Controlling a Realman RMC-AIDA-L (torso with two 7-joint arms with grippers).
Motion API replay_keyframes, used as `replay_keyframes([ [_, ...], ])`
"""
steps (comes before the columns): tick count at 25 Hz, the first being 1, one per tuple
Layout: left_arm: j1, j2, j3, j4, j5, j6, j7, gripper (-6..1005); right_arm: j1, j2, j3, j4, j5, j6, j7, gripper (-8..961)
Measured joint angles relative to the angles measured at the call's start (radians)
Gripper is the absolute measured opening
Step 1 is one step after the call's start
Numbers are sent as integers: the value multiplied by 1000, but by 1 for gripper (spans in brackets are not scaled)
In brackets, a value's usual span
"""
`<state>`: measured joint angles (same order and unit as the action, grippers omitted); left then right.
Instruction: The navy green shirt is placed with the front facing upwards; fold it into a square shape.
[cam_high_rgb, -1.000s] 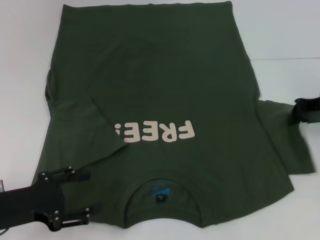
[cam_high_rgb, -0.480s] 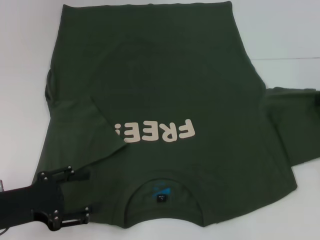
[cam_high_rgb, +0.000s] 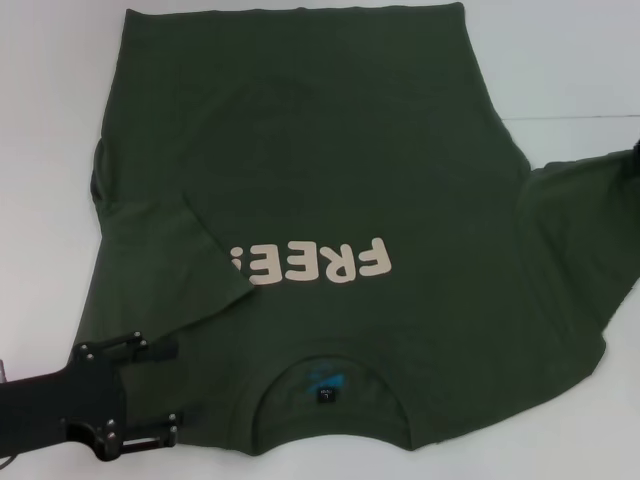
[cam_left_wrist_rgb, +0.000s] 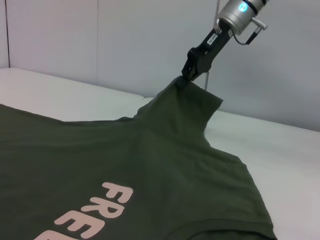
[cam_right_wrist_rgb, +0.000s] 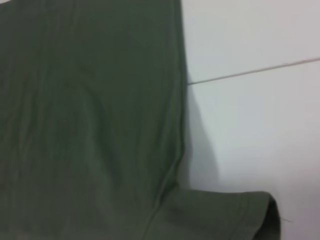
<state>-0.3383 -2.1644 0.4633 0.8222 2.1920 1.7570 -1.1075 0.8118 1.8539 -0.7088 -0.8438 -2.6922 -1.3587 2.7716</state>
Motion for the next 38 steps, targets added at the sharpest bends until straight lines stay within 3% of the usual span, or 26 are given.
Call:
replay_keyframes([
  [7, 2, 0, 0, 0, 0, -1, 0, 795, 40, 13, -51, 9, -1, -34, 0, 11],
  [19, 3, 0, -1, 0, 0, -1, 0, 795, 130, 58, -91, 65, -1, -25, 6, 12],
  [28, 0, 0, -2, -3, 0, -1, 0, 795, 176, 70, -83, 159, 6, 78, 22, 12],
  [38, -2, 0, -2, -3, 0, -2, 2, 794, 174, 70, -79, 197, 80, 186, 47, 12],
])
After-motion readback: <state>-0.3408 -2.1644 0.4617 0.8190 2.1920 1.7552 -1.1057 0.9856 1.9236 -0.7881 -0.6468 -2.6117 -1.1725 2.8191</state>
